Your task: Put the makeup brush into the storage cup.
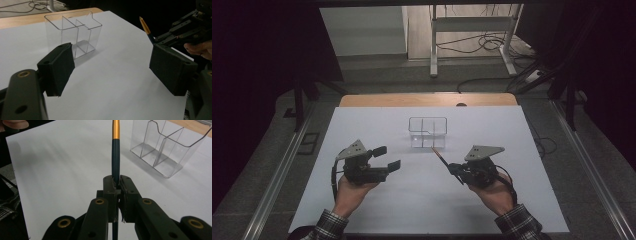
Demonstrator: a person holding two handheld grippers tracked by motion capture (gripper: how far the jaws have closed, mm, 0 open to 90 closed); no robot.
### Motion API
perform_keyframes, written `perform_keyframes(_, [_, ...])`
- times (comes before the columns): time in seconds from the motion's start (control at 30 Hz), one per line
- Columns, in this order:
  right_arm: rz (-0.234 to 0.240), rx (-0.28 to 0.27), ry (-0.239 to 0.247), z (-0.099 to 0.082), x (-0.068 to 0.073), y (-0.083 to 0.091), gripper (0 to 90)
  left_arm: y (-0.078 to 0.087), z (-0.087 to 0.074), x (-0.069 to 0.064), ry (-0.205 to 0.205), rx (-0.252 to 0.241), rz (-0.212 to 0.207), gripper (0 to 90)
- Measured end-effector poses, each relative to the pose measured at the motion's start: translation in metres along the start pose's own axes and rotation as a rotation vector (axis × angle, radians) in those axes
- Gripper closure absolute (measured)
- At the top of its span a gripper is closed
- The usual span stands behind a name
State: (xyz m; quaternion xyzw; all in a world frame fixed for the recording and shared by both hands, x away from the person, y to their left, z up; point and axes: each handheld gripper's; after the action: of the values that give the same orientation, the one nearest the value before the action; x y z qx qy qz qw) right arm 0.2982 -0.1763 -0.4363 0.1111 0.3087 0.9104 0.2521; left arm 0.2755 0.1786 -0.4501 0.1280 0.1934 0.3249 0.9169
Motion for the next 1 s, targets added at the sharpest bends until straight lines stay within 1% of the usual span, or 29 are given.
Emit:
perform_keyframes(0.17, [0.009, -0.009, 0.001, 0.001, 0.002, -0.001, 83.5, -0.011, 0.003, -0.005, -0.02, 0.015, -0.019, 23.0])
perform_keyframes(0.4, [0.021, -0.021, -0.002, 0.002, 0.004, -0.004, 83.5, -0.019, 0.004, -0.008, -0.021, 0.018, -0.038, 28.2])
perform_keyframes(0.47, [0.028, -0.026, -0.007, 0.002, 0.004, -0.004, 83.5, -0.024, 0.006, -0.01, -0.023, 0.023, -0.055, 30.4])
perform_keyframes(0.53, [0.029, -0.028, -0.007, 0.002, 0.005, -0.005, 83.5, -0.025, 0.006, -0.01, -0.028, 0.026, -0.059, 32.0])
perform_keyframes(0.6, [0.037, -0.031, -0.01, 0.003, 0.006, -0.006, 83.5, -0.031, 0.008, -0.013, -0.034, 0.032, -0.07, 33.3])
perform_keyframes(0.8, [0.043, -0.036, -0.006, 0.004, 0.009, -0.008, 83.5, -0.039, 0.009, -0.015, -0.028, 0.042, -0.097, 37.7])
perform_keyframes(0.83, [0.043, -0.037, -0.003, 0.004, 0.009, -0.01, 83.5, -0.04, 0.01, -0.015, -0.026, 0.044, -0.099, 40.0])
perform_keyframes(0.87, [0.043, -0.037, -0.003, 0.004, 0.009, -0.01, 83.5, -0.041, 0.01, -0.015, -0.023, 0.043, -0.106, 40.0])
perform_keyframes(1.0, [0.047, -0.04, -0.002, 0.005, 0.012, -0.012, 83.5, -0.047, 0.01, -0.017, -0.005, 0.044, -0.14, 44.7])
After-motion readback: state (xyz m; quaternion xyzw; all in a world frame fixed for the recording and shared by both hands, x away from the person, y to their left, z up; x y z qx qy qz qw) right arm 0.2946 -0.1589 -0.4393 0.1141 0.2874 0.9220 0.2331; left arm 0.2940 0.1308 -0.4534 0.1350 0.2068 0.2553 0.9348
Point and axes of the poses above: each handheld gripper's, and its own axes: y roughly backward along the jaws, z roughly out of its top, x roughly to its left
